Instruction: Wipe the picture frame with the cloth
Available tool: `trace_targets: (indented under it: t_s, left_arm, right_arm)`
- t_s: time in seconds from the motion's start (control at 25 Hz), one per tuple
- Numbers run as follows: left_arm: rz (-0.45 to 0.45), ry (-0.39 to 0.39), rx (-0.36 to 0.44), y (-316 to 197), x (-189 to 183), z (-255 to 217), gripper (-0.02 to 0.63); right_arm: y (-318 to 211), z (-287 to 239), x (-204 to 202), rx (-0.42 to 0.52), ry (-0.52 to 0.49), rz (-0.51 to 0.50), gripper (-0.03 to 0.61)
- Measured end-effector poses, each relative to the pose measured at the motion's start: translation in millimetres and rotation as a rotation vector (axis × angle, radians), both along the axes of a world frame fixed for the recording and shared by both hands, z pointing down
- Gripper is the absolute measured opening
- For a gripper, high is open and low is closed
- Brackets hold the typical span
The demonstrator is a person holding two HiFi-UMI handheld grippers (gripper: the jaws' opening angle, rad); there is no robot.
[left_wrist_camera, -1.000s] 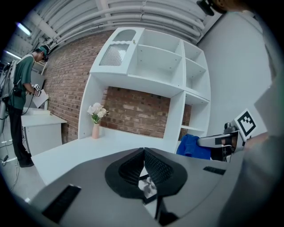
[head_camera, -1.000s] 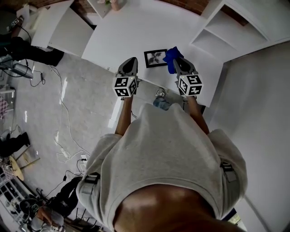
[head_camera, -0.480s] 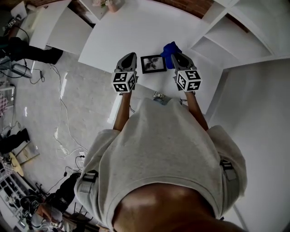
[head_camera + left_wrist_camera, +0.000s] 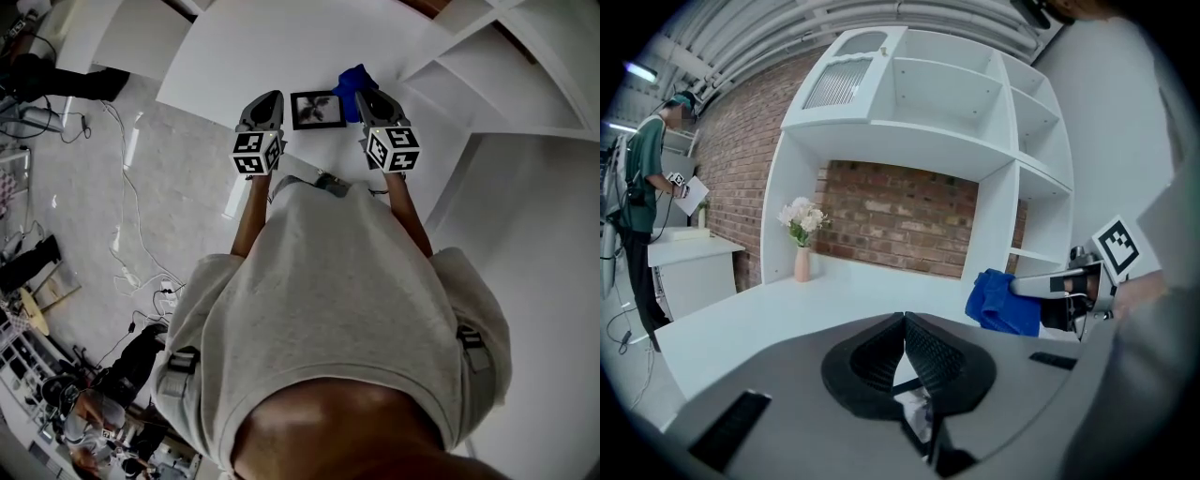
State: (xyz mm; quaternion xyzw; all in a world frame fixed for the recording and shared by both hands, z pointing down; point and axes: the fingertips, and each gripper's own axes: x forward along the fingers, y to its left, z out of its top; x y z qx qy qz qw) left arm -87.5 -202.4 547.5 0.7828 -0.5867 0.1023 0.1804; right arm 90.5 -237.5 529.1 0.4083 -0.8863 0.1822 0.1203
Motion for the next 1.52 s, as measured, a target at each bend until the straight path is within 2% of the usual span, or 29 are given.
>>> trace_targets:
  t_s: [0.76, 1.16, 1.52]
  left_arm:
    - [0.034, 0.019, -0.137, 16.0, -4.6, 36.0, 0.017]
    - [0.062, 0.061, -0.171, 13.3, -43.7, 52.6, 0.017]
    - [0.038, 0.082, -0.189, 14.6, -83.5, 60.9, 0.017]
  right_arm:
    - [9.2, 23.0, -24.0, -0.103, 0.017, -0.007, 0.066]
    - [3.9, 39.6, -78.6, -0.141, 0.059, -0.025, 0.066]
    - [3.9, 60.7, -142.9, -0.18, 0.088, -0.106, 0.066]
